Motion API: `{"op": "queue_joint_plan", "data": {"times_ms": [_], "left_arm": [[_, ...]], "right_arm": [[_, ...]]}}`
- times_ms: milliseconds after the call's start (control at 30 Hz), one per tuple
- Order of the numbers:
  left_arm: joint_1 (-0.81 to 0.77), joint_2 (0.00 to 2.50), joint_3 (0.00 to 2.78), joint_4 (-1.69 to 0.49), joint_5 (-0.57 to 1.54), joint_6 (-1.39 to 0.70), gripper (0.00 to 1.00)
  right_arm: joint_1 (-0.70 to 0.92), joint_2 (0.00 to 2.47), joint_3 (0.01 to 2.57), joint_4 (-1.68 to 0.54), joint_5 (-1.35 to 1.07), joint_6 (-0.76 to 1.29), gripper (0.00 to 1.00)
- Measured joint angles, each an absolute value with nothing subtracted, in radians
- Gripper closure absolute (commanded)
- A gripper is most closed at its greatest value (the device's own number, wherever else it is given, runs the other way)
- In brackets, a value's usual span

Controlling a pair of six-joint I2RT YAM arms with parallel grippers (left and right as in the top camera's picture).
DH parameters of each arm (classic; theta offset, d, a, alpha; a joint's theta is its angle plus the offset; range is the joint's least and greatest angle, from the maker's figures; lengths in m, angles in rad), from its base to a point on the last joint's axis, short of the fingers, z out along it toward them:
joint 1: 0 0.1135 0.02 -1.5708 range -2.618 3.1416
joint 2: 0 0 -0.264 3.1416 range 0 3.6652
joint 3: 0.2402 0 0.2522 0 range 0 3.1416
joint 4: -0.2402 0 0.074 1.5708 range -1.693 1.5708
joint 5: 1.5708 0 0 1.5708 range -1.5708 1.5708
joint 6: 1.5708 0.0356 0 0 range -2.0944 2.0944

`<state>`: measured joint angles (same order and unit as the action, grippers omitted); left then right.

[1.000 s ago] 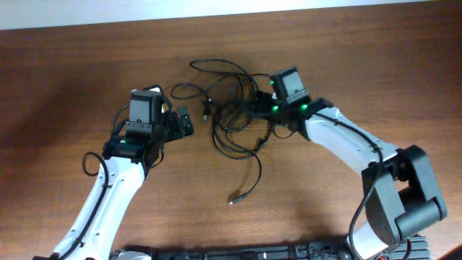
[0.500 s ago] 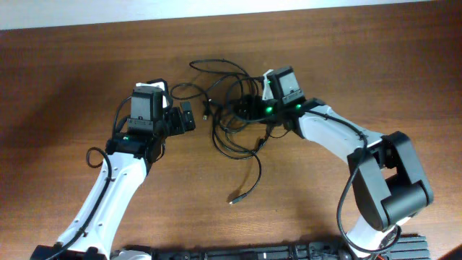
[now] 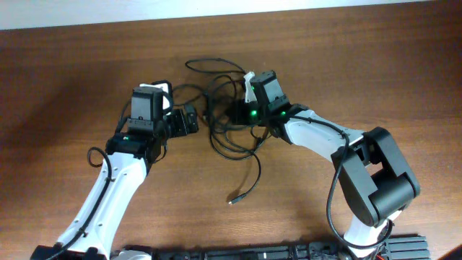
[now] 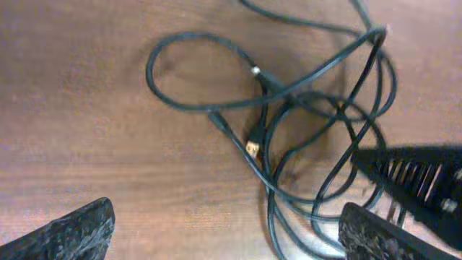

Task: Untangle cables

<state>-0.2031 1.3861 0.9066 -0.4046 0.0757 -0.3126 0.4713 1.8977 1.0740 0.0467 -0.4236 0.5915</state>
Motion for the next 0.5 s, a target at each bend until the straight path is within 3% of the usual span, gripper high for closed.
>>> {"op": "queue_joint_plan", "data": {"times_ms": [100, 300, 500], "left_arm": [[-0.202, 1.386, 0.907, -0.427, 0.183, -0.191, 0.01], [-0.207, 1.386, 0.907, -0.427, 0.613, 0.15, 0.01], [-0.231, 1.357, 0.906, -0.416, 0.698, 0.217, 0.0]], "right_arm": [[0.471, 1.897, 1.074, 0.056, -0.441, 0.591, 0.96], [0.471, 1.721, 1.074, 0.032, -0.448, 0.591, 0.96], [0.446, 1.592, 1.074, 0.031, -0.504, 0.642, 0.96]]}}
